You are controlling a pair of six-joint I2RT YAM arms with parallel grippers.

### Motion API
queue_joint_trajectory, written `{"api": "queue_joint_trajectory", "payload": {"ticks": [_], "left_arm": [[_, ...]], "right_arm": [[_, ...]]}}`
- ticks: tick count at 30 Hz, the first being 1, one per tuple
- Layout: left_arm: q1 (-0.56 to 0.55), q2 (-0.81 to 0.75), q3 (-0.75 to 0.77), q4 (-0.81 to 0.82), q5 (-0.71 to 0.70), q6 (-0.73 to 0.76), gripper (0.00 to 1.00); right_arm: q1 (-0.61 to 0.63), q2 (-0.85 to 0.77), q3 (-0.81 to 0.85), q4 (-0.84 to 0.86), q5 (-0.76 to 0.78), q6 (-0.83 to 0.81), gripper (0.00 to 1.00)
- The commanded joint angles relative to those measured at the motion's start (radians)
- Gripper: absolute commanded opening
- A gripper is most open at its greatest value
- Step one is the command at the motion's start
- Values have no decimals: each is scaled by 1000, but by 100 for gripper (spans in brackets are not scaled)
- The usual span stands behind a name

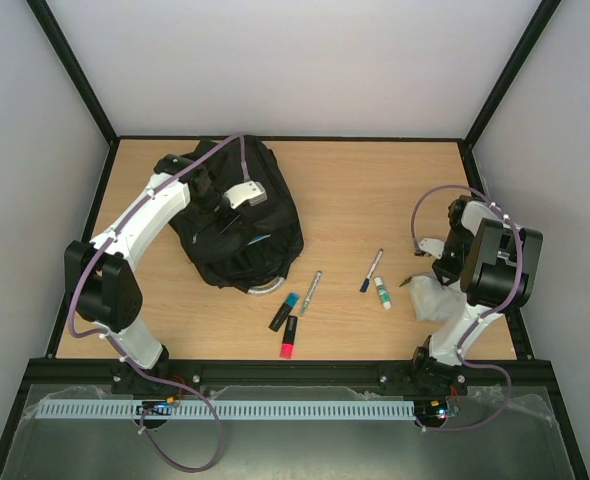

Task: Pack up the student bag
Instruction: Pick up the stationery from the center of the board.

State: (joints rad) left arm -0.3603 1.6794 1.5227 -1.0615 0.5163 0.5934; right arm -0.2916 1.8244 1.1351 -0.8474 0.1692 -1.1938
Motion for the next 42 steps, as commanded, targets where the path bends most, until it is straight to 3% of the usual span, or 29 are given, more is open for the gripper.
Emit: {"api": "queue_joint_trajectory", "payload": {"ticks": [1,4,13,25,32,37,42], "left_arm": [[-12,-11,8,-38,49,8,7],[-12,-9,11,-37,51,8,7],[-12,-11,-1,-34,53,14,7],[-12,26,41,-36,83,12,7],[-16,42,65,-34,88,11,7],[-17,39,52,-31,86,11,7],[-21,40,51,-25,88,12,7]], "right_arm": [[3,22,8,-45,-1,27,13],[-2,21,83,-86,-28,71,1],[-4,-86,253,-204,-151,221,1],[16,-252,235,-217,-332,394,1],[30,-372,-6,-166,-282,341,1],[40,-454,-109,-112,-230,308,13],[46,-478,-101,-30,-202,343,42]]}}
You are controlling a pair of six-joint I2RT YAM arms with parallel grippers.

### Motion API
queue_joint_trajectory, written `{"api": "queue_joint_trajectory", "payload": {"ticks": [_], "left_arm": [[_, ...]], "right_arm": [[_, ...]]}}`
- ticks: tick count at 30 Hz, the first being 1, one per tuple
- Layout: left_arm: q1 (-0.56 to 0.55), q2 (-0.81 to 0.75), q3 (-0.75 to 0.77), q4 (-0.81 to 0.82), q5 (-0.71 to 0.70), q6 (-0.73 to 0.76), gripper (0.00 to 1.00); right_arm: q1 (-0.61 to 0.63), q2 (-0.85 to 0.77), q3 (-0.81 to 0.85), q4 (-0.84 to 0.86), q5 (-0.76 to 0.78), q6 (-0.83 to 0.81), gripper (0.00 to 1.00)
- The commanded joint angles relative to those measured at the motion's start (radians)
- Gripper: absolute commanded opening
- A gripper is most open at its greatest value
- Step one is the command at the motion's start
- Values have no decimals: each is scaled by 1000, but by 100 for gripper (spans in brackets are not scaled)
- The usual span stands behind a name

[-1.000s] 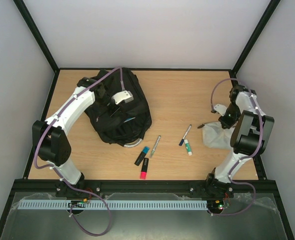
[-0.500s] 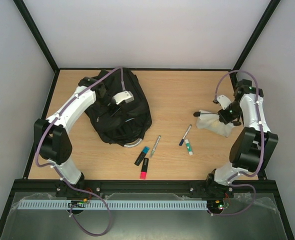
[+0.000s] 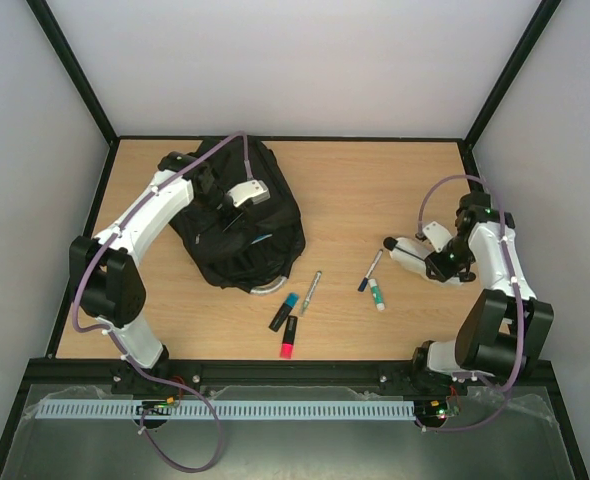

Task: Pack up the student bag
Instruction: Pick up the stationery from the center of the board.

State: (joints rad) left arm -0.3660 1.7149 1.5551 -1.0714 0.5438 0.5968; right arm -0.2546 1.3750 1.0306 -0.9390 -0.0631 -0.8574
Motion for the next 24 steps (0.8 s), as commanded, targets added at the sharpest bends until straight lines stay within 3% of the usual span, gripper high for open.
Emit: {"api": "queue_joint_trajectory", "payload": {"ticks": [1,4,10,15,24], "left_arm": [[-15,5,20,-15,61,9,7],[-15,5,23,-15,60,9,7],[-16,-3,16,-15,50,10,7],[-16,-11,17,-17,35,11,7],[-16,-7,22,-16,27,15,7]], "right_arm": [[16,-33,0,79,35,10,46],[48,-38,-17,116,47,5,57],[120,-6,-73,194,76,6,70],[129,85,-43,237,113,63,75],[129,143,-57,272,170,58,76]]}}
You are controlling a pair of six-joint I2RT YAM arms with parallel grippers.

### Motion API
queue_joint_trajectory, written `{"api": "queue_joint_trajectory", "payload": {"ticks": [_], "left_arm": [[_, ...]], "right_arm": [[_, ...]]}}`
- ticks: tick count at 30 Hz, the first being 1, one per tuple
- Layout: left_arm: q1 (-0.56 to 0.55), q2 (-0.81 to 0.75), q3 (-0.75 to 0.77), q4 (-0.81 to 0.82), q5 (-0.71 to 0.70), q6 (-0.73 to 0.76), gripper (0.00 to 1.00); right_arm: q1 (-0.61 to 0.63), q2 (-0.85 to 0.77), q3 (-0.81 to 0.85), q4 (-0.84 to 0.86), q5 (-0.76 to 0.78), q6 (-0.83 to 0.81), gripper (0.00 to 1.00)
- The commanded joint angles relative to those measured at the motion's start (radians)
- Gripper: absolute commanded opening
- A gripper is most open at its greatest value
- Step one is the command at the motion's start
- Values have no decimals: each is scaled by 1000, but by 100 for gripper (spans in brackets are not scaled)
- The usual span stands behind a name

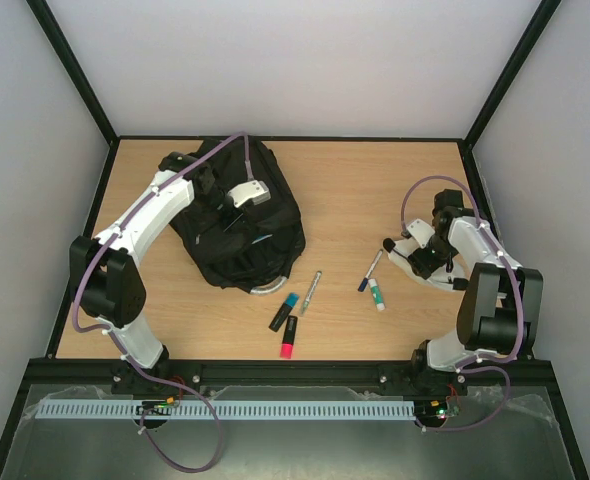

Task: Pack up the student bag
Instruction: Pick up the stationery from the center of the board.

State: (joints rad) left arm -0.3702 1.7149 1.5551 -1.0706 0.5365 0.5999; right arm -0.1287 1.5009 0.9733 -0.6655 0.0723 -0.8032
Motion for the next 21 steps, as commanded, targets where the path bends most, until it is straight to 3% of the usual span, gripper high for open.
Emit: {"api": "queue_joint_trajectory", "payload": {"ticks": [1,10,13,15,21], "left_arm": [[-12,-5,22,-17,33,12,7],[-12,6,23,-16,44,14,8],[-12,10,27,-16,49,14,8],[-12,13,29,-15,51,13,8],[-12,11,28,-21,47,13,8]], "right_arm": [[3,18,-1,-3,33,5,76],[3,9,32,-17,30,27,81],[3,18,41,-5,31,24,88],[3,40,44,6,36,29,100],[3,141,73,38,20,56,99]]}}
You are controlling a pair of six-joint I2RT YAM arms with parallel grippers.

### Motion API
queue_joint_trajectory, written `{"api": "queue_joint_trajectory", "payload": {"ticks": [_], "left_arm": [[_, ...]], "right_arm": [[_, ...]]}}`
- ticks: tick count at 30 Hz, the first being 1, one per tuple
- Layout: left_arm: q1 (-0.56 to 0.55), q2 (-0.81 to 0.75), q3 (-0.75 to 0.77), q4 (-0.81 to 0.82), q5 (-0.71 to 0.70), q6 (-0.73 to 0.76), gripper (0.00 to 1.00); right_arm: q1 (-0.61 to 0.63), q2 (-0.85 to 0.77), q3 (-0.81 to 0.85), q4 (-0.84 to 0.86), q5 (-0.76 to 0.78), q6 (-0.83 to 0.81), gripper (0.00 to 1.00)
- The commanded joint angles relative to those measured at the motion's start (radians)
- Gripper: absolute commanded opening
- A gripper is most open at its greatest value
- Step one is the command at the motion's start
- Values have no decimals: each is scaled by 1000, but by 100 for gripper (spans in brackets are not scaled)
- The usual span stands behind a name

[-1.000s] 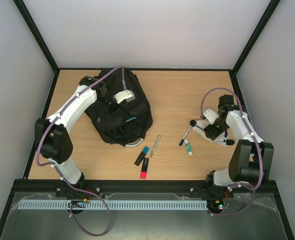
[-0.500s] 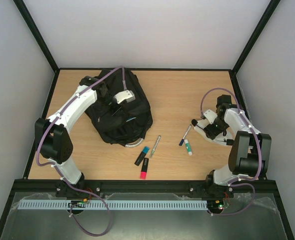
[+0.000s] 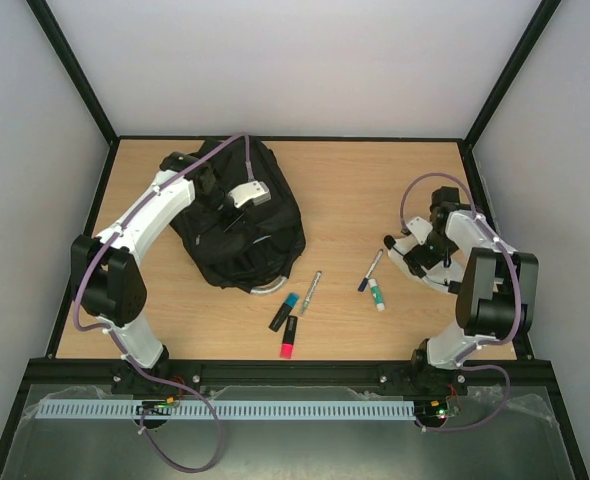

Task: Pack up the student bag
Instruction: Pick up the stationery from the center of the board.

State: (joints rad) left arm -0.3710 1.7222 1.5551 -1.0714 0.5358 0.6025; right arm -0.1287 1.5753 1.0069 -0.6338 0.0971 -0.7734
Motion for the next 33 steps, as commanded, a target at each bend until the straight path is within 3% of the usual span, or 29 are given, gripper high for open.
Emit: {"api": "queue_joint_trajectory", "payload": {"ticks": [1,10,14,21,29,33], "left_arm": [[-12,1,27,-21,46,10,8],[-13,-14,16,-27,16,16,8],[-13,-18,13,-28,7,19,8],[-13,-4,22,-27,13,22,8],[-13,1,31,-29,16,20,8],[-13,-1,34,-30,5,24,8]], "right_arm": [[3,92,58,0,-11,35,99],[3,266,161,-35,-3,60,99],[3,249,196,-28,-18,77,100],[3,309,218,-19,47,111,89],[3,353,192,-38,-1,167,62],[3,302,175,-63,-25,152,43]]}}
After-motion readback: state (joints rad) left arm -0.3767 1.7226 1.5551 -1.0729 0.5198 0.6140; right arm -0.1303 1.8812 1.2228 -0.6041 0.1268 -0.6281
